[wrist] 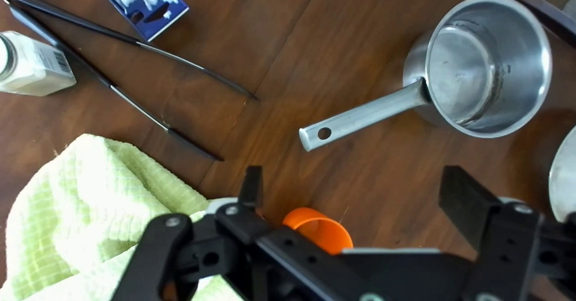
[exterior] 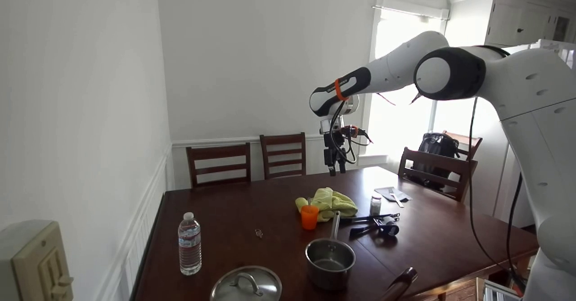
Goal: Move the spoon from the orange cup to the pot
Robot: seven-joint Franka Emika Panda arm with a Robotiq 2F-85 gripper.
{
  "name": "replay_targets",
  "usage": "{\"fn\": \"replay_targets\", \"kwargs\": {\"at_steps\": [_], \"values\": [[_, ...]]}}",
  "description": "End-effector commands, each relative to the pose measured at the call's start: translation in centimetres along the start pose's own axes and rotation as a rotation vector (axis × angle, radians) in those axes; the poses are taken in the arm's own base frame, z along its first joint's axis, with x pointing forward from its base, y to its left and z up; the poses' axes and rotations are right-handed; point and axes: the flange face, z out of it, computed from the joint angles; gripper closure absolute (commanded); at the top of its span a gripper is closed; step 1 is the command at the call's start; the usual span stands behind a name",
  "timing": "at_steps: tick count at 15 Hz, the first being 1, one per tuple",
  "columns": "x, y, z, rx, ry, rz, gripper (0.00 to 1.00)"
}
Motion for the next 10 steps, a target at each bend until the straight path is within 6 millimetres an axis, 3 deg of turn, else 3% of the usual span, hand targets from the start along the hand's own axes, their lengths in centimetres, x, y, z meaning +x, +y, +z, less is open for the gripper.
{"fn": "replay_targets", "kwargs": {"at_steps": [1,6,7,10], "values": [[0.9,3.6,1.7,0.131,0.091,0.026,0.00],[4.0,8.7,3.3,0.191,0.313,0.064,0.00],[4.8,8.9,3.3,0.196,0.322,0.040,0.00],[6.7,6.8,5.5,0.270,0.193,-0.122,0.00]]}}
